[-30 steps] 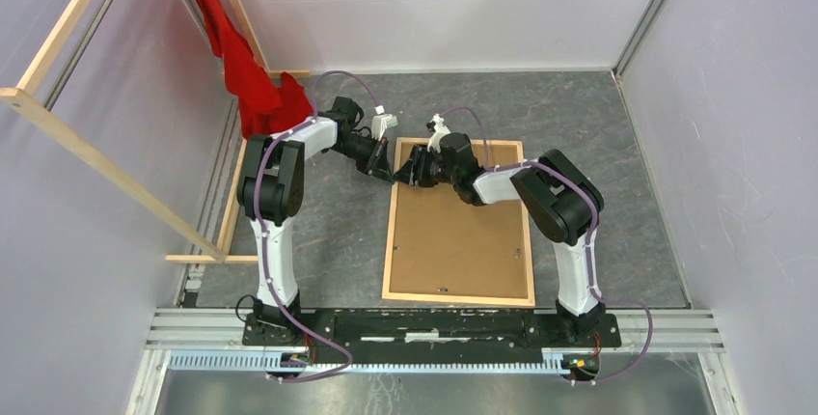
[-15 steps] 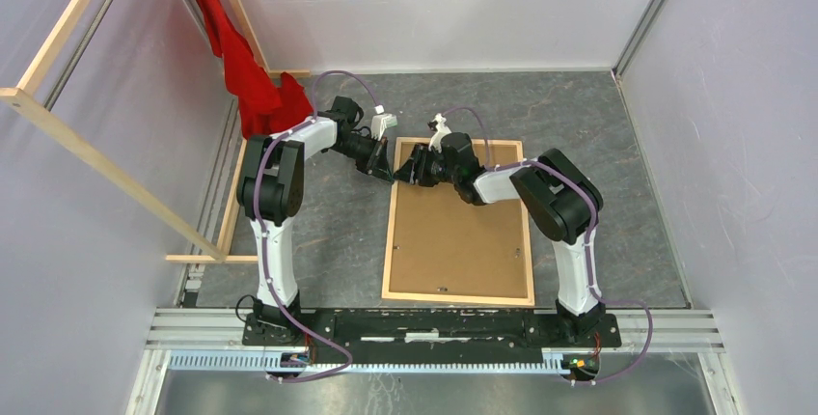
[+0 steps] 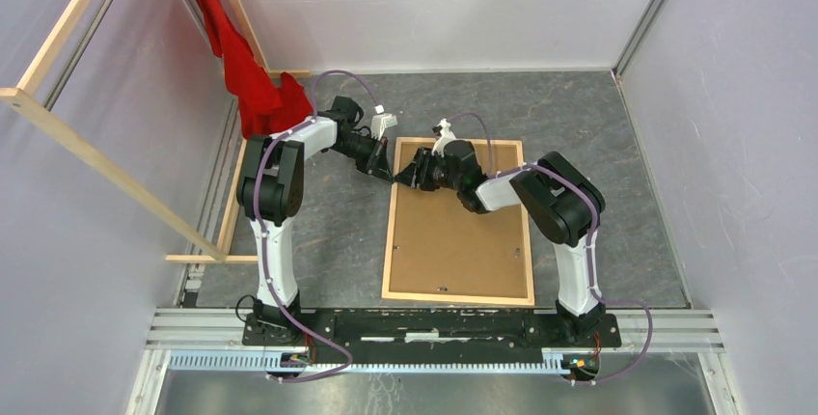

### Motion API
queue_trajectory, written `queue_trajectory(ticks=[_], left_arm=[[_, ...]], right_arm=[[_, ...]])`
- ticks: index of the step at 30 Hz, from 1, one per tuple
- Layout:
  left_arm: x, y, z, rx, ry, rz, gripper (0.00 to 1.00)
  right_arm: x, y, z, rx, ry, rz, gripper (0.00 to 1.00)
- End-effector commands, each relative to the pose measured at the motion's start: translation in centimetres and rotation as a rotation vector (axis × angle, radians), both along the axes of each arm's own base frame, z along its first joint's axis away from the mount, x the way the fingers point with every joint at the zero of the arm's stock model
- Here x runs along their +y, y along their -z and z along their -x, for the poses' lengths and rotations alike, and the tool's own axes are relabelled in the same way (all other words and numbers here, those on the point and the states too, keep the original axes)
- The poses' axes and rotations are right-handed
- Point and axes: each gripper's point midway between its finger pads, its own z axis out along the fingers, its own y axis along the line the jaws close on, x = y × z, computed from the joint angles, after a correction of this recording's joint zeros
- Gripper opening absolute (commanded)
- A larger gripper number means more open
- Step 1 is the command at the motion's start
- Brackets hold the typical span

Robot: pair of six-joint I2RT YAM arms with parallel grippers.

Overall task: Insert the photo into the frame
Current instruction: Install the photo frame at the center of the board.

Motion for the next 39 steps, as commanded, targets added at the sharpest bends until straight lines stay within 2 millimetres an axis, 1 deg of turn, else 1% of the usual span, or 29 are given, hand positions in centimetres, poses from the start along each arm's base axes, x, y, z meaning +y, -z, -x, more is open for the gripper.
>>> queue_trajectory(ticks=[1,6,19,31,35,37,39], left_arm=[[0.7,1.8,-1.1,-0.063,-0.005,-0.098,0.1],[0.7,1.7,-1.1,-0.064,-0.004,-0.096,0.1],[0.7,1.6,-1.0,-0.068,0.0,-0.096,0.09],[0.7,1.7,-0.9,-0.071,0.007,-0.097,0.09],[0.7,1.6,-0.9,-0.075,0.006,-0.098,0.09],[0.8,1.5,-1.0,-0.081,0.006,-0.101,0.08],[1.0,1.3,-1.1,-0.089,0.01,-0.107,0.09]], right_arm=[[-0.1,1.1,0.6,0.03,0.004,0.049,0.5],[0.5,1.4,0.4,0.039,0.001,0.048,0.5],[0.3,2.5,-1.1,0.038,0.051,0.079,0.5],[0.4,3.0,-1.8,0.037,0.073,0.092,0.5],[0.6,2.5,-1.8,0.033,0.064,0.082,0.5],[0.5,1.5,-1.6,0.017,0.058,0.075,0.5],[0.2,-0.3,-1.5,-0.009,0.054,0.056,0.51]])
